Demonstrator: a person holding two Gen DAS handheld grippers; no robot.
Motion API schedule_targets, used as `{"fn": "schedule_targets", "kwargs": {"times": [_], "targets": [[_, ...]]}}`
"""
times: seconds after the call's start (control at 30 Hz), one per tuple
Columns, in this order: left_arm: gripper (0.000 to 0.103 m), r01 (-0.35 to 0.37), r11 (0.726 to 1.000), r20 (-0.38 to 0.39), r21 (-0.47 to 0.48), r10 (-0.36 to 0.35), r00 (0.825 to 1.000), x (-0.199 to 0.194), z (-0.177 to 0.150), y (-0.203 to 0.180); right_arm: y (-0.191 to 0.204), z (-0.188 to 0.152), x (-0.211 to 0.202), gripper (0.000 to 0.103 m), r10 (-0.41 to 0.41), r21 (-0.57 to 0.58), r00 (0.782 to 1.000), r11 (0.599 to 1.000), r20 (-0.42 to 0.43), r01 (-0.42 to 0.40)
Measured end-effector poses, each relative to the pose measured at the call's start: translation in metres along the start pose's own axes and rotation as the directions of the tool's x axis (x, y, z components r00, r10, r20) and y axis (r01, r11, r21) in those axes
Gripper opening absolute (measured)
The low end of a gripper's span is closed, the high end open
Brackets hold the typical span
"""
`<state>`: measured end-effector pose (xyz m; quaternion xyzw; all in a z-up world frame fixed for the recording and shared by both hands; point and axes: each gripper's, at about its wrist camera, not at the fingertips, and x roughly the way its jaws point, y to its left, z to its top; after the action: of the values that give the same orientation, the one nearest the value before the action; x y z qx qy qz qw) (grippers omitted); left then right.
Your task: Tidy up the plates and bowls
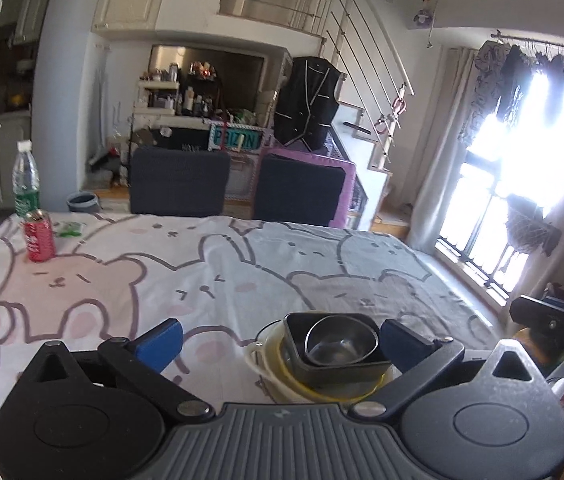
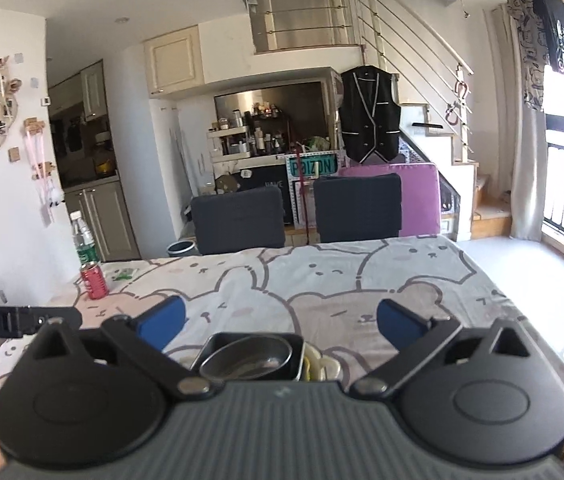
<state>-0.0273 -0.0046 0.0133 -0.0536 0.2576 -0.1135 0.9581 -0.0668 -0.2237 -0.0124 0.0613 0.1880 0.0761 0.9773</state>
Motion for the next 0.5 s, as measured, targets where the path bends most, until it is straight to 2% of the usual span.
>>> {"fn": "schedule_targets", "kwargs": {"times": [0.17, 0.5], "targets": [[0.103, -0.04, 0.999, 0.008, 0.029, 0.04, 0.999, -0.003, -0.016, -0.009, -0.002, -0.015, -0.002, 0.103, 0.008, -0.016, 1.0, 1.0, 0.022, -0.008], [0.103, -0.084, 0.996, 0.001, 0.032, 0.084, 0.996, 0.009, -0.051, -0.009, -0.012, -0.041, 0.0, 0.103, -0.062, -0.051, 0.998, 0.997, -0.01, 0.061]]}}
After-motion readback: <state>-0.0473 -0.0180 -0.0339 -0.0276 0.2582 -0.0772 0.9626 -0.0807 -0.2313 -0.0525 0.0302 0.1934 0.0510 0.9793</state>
